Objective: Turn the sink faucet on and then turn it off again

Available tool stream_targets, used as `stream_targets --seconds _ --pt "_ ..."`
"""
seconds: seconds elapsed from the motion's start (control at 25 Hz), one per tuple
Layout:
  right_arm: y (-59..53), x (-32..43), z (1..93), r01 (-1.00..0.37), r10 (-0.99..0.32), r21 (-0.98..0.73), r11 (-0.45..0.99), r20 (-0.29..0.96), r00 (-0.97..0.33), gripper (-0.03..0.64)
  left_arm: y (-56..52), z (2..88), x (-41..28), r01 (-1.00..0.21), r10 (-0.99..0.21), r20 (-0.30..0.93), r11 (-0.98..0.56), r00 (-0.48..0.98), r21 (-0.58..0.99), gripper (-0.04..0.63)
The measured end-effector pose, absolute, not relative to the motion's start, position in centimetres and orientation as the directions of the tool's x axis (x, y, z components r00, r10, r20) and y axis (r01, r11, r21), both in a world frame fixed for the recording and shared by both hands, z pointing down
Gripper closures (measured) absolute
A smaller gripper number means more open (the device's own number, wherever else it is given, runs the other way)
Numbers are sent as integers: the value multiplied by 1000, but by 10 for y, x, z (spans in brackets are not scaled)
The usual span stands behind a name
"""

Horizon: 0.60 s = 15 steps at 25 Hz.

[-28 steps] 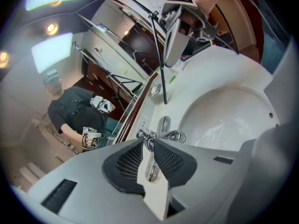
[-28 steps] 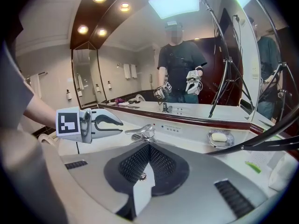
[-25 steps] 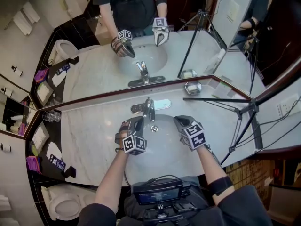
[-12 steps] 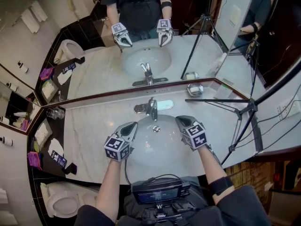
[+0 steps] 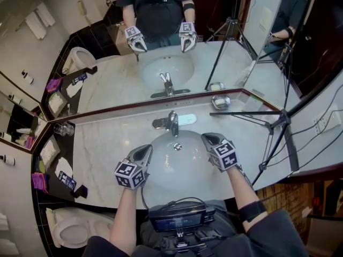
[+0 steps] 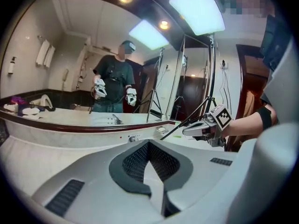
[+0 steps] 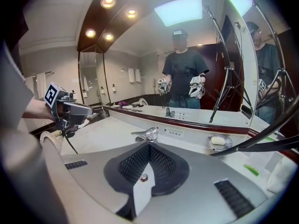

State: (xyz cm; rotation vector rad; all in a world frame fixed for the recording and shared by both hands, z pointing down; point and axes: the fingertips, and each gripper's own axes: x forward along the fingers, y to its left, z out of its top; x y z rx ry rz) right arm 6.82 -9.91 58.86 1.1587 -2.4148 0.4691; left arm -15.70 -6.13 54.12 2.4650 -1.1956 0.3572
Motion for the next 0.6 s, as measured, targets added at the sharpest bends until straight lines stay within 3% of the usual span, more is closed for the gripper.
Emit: stream_targets --seconds 0.32,0.6 --pt "-93 64 587 -782 -650 -94 616 499 -573 595 -59 537 -158 -812 -724 375 -552 579 189 594" --pt "-97 47 587 -719 -652 121 685 543 -529 592 -60 538 -161 -817 -726 380 -543 573 195 594"
